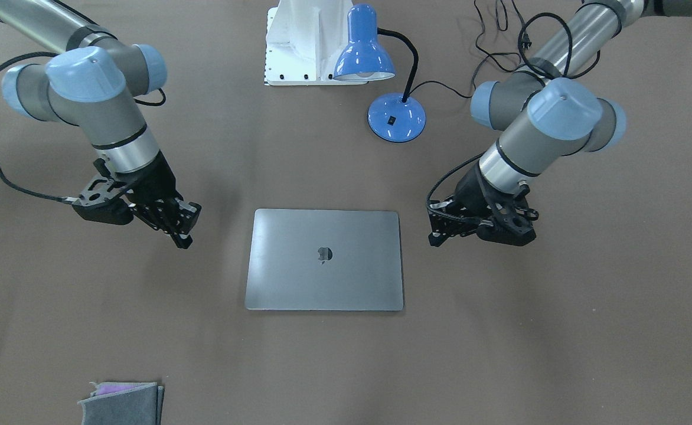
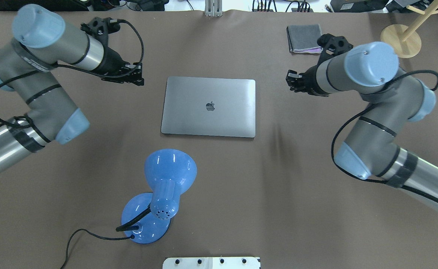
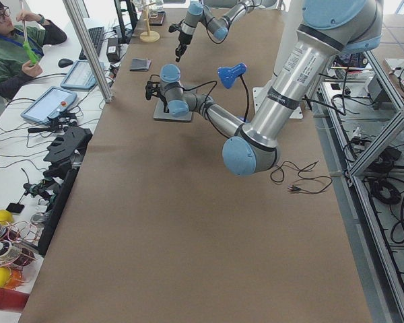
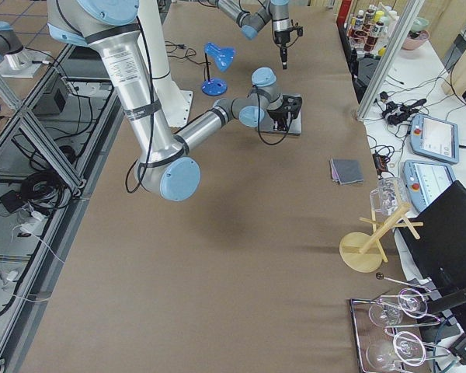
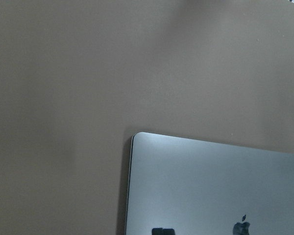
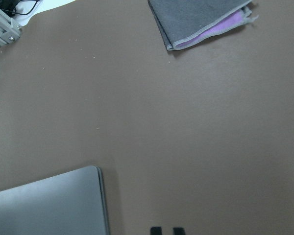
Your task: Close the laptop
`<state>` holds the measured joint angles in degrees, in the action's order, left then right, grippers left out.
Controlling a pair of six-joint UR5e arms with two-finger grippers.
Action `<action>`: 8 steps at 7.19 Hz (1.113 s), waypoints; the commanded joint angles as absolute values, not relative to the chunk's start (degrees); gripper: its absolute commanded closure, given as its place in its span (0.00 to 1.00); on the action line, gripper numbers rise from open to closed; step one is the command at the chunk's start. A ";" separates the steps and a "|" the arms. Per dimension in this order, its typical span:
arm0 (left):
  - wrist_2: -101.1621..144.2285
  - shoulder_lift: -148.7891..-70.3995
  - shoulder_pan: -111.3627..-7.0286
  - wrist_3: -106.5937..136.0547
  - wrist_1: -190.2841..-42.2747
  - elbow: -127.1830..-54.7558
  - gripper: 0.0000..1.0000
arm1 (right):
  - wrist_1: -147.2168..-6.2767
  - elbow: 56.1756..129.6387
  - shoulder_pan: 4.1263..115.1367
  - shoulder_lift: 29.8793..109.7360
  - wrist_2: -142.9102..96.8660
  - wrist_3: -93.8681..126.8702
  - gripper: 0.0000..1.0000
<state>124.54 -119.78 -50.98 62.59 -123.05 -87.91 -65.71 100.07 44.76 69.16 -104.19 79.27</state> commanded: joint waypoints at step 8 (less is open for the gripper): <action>135.62 -91.71 -88.04 -11.12 -91.42 -95.45 0.01 | -77.92 102.75 87.79 107.03 -131.47 -1.89 0.00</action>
<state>135.91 -94.80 -84.70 -4.52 -95.55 -95.26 -74.51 104.43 84.35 104.46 -128.71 5.65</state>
